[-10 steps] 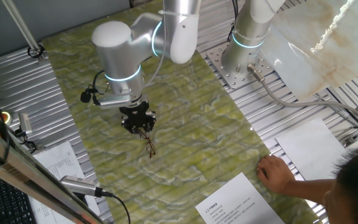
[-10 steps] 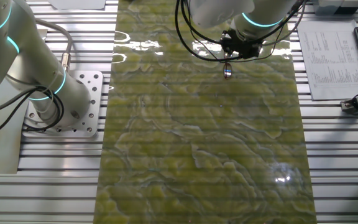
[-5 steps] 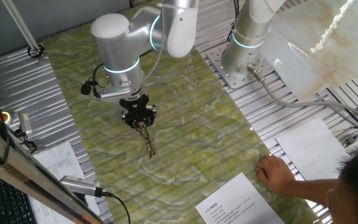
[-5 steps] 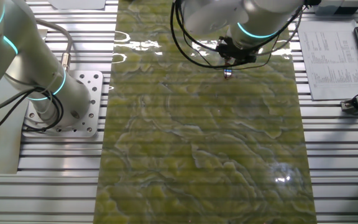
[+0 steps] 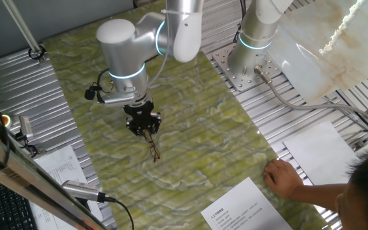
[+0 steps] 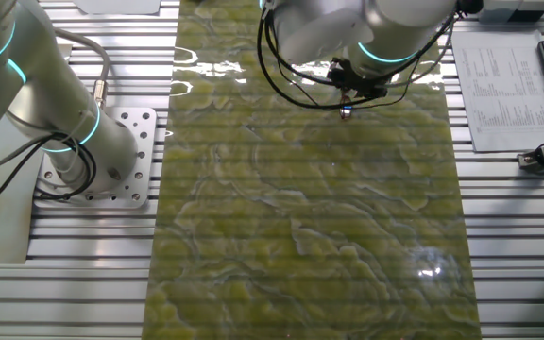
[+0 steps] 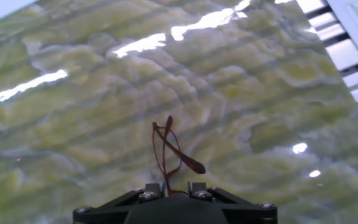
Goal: Unfold the leg of the glasses (with one hand)
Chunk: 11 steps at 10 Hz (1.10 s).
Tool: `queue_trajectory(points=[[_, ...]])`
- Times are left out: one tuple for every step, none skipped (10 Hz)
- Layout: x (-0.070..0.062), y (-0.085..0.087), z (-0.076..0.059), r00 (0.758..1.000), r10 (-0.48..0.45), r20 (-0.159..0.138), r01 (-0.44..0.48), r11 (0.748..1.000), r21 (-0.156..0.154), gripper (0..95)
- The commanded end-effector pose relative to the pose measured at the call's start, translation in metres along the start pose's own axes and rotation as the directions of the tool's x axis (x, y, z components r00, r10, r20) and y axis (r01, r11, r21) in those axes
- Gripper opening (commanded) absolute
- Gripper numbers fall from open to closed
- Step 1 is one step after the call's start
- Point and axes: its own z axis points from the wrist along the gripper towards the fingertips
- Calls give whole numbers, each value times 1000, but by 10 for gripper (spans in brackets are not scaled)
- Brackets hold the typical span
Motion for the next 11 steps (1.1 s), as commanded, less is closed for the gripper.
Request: queue_trajectory(points=[[-4,1,5,1000,6,-6,-6,1000,10,190],[-5,2,6,1000,8,-5,-8,1000,11,190],[-5,2,6,1000,7,-8,-7,1000,13,190],[-5,2,6,1000,15,-1,-15,1000,13,190],[-5,2,6,1000,24,7,-24,1000,11,190],[-5,2,6,1000,26,15,-26,1000,8,190],[-5,2,6,1000,25,15,-25,1000,9,190],[-4,3,7,1000,23,12,-24,1000,10,190],[-4,3,8,1000,25,17,-25,1000,8,190],[-4,3,8,1000,23,14,-23,1000,10,190],[-4,3,9,1000,22,15,-22,1000,10,190]])
